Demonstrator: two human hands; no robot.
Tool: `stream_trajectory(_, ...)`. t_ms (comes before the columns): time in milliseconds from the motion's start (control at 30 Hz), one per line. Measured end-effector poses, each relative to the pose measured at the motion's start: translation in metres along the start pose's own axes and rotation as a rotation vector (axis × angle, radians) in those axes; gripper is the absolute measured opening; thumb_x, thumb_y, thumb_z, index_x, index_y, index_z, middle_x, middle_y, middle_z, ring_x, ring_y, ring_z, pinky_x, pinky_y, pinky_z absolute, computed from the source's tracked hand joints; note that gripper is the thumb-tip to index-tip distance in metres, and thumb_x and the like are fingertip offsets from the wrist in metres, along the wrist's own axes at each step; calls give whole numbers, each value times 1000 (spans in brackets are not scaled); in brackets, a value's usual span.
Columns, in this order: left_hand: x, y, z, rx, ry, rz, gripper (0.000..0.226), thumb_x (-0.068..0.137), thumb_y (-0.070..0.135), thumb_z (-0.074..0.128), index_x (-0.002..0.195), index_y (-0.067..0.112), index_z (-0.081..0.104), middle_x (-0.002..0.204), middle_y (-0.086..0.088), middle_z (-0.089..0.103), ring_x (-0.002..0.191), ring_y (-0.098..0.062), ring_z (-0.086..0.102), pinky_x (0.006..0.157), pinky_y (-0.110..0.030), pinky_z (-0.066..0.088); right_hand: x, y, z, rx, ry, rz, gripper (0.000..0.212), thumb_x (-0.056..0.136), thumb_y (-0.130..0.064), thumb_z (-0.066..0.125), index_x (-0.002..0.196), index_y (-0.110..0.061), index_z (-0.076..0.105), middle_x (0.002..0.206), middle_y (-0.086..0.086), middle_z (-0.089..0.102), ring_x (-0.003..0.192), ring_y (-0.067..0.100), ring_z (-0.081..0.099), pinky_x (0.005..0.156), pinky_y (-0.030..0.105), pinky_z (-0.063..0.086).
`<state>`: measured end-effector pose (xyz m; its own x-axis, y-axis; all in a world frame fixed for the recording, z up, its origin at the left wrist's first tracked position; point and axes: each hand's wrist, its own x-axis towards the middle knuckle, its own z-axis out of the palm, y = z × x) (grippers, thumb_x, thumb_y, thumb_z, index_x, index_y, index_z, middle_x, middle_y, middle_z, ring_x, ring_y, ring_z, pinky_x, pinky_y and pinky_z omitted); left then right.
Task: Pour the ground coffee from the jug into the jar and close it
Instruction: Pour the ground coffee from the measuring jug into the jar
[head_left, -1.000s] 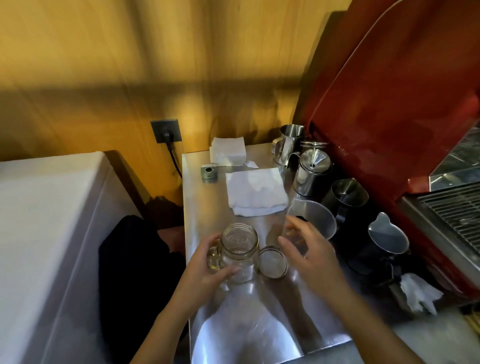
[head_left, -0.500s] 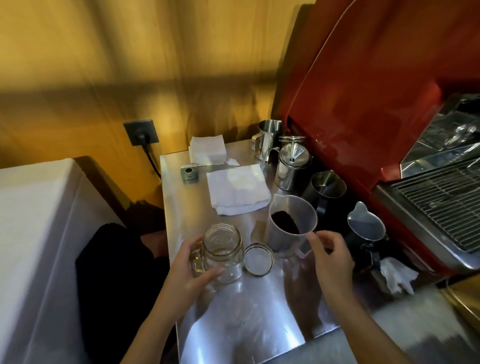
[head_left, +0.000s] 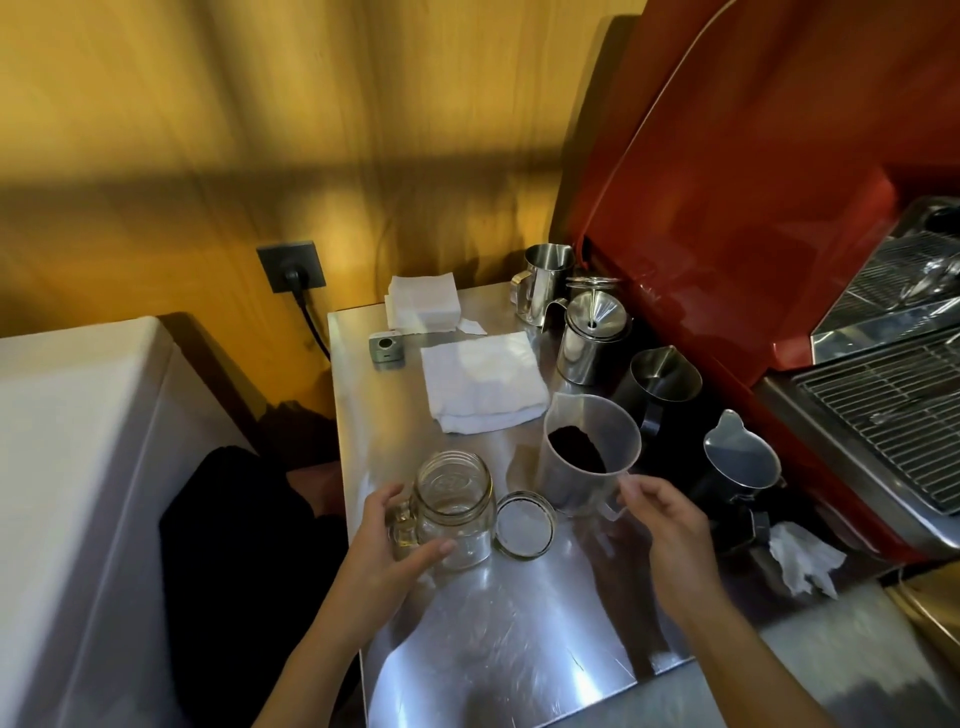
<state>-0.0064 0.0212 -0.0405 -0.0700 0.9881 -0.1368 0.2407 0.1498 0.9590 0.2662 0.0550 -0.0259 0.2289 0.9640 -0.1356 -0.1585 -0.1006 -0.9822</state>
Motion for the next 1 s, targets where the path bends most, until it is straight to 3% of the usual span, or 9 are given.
stream_trajectory(67, 0, 0, -1, -20, -9, -10, 83, 53, 43, 76, 125, 24, 38, 120, 0, 55, 105, -12, 58, 89, -27, 46, 2, -5, 0, 13, -3, -42, 8, 81, -16, 61, 81, -9, 66, 83, 16, 63, 80, 29, 55, 74, 42, 44)
stream_trajectory(167, 0, 3, -4, -30, -39, 5, 64, 55, 42, 77, 110, 39, 43, 112, 10, 59, 97, 2, 61, 77, -12, 46, 5, -12, 2, 7, -31, -123, 12, 85, -15, 56, 76, -16, 64, 69, -7, 66, 72, 12, 57, 67, 23, 47)
stream_trajectory(300, 0, 5, -9, -41, -114, -6, 66, 59, 35, 84, 110, 36, 43, 113, 6, 60, 103, -10, 62, 81, -16, 46, 8, -28, 6, 9, -23, -244, 12, 85, -12, 54, 77, -15, 62, 62, -17, 66, 62, -6, 56, 59, 6, 45)
stream_trajectory(467, 1, 9, -11, 13, -93, 45, 36, 81, 19, 69, 111, 23, 49, 107, 3, 59, 93, 4, 58, 75, -9, 42, 17, -51, 8, -86, -31, -331, 18, 86, -7, 57, 74, -18, 65, 67, -17, 68, 68, -1, 58, 63, 9, 47)
stream_trajectory(533, 2, 10, -10, -22, -40, 40, 13, 88, 16, 57, 100, 12, 55, 95, -4, 62, 87, -9, 59, 73, -15, 46, 19, -60, 12, -111, -69, -378, 18, 85, -7, 59, 75, -19, 68, 71, -16, 70, 72, 1, 61, 65, 10, 48)
stream_trajectory(600, 1, 11, -10, -56, -27, 9, 16, 91, 18, 52, 92, 3, 56, 85, -12, 58, 81, -17, 54, 74, -26, 45, 19, -68, 18, -112, -98, -423, 12, 80, -10, 63, 79, -21, 69, 74, -17, 72, 75, 0, 63, 67, 10, 49)
stream_trajectory(700, 0, 14, -11, -57, -36, -21, 17, 93, 16, 50, 80, 5, 54, 73, -6, 51, 67, -9, 47, 63, -19, 40, 19, -80, 28, -125, -136, -436, 11, 71, -21, 67, 79, -27, 70, 72, -19, 72, 74, -1, 62, 70, 11, 49)
stream_trajectory(767, 1, 15, -10, -125, -40, -37, 17, 92, 11, 50, 77, 4, 53, 69, -2, 54, 62, -4, 51, 60, -16, 43, 20, -87, 33, -134, -177, -448, 14, 75, -12, 66, 78, -26, 69, 70, -20, 72, 72, -3, 62, 69, 9, 48)
stream_trajectory(1000, -5, 26, 9, -473, 48, -47, 16, 87, -1, 51, 71, -1, 48, 56, -3, 53, 53, -8, 51, 52, -17, 44, 20, -113, 46, -206, -287, -526, 14, 72, -21, 67, 78, -32, 73, 76, -19, 73, 78, 0, 64, 71, 11, 49)
